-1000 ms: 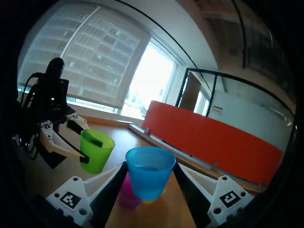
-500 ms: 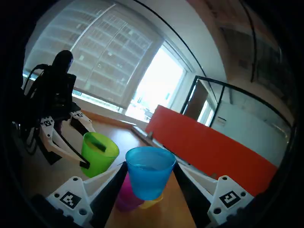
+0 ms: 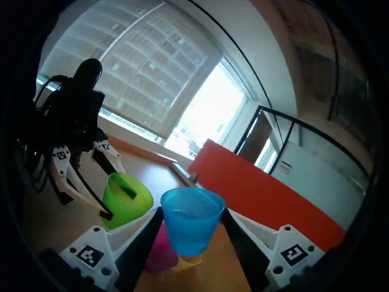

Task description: Pour water

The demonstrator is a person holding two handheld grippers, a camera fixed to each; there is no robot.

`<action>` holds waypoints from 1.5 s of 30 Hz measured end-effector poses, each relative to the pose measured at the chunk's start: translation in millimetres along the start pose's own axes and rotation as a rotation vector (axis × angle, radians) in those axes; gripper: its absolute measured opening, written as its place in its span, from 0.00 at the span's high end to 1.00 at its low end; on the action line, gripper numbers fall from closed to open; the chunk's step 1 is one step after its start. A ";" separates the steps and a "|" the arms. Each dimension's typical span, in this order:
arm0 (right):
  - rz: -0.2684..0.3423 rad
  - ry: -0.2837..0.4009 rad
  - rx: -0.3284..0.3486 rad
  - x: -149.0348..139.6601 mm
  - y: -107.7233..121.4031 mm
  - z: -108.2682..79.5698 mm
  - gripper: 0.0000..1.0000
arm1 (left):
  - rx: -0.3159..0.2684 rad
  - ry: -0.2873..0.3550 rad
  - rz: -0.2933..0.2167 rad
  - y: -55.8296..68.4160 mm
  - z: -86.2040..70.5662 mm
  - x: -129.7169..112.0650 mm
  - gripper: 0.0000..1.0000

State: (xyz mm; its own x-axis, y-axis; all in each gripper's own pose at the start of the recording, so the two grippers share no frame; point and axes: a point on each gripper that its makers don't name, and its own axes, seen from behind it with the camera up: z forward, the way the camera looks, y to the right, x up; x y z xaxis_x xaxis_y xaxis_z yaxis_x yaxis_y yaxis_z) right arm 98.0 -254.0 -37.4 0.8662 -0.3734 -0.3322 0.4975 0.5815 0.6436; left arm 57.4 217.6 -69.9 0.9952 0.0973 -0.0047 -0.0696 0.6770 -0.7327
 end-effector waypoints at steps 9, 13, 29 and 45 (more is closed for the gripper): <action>-0.070 -0.010 0.027 6.7 -2.6 2.8 0.10 | -0.002 -0.003 0.004 0.7 1.4 -1.4 0.17; -0.106 -0.010 0.032 10.7 -1.4 3.3 0.10 | -0.005 -0.002 0.006 2.5 1.5 -1.3 0.17; -0.210 -0.010 0.065 22.0 -3.7 5.8 0.10 | -0.011 0.001 0.009 5.8 3.9 -0.5 0.17; -0.308 -0.019 0.085 27.6 -0.8 7.8 0.09 | -0.018 0.006 0.009 9.3 8.7 2.1 0.17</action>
State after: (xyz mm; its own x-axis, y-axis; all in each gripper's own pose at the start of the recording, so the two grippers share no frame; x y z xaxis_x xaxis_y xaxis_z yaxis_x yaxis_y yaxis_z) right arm 121.1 -270.4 -41.7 0.6741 -0.5364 -0.5078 0.7297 0.3770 0.5705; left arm 58.2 230.5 -70.8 0.9950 0.0988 -0.0152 -0.0772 0.6629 -0.7447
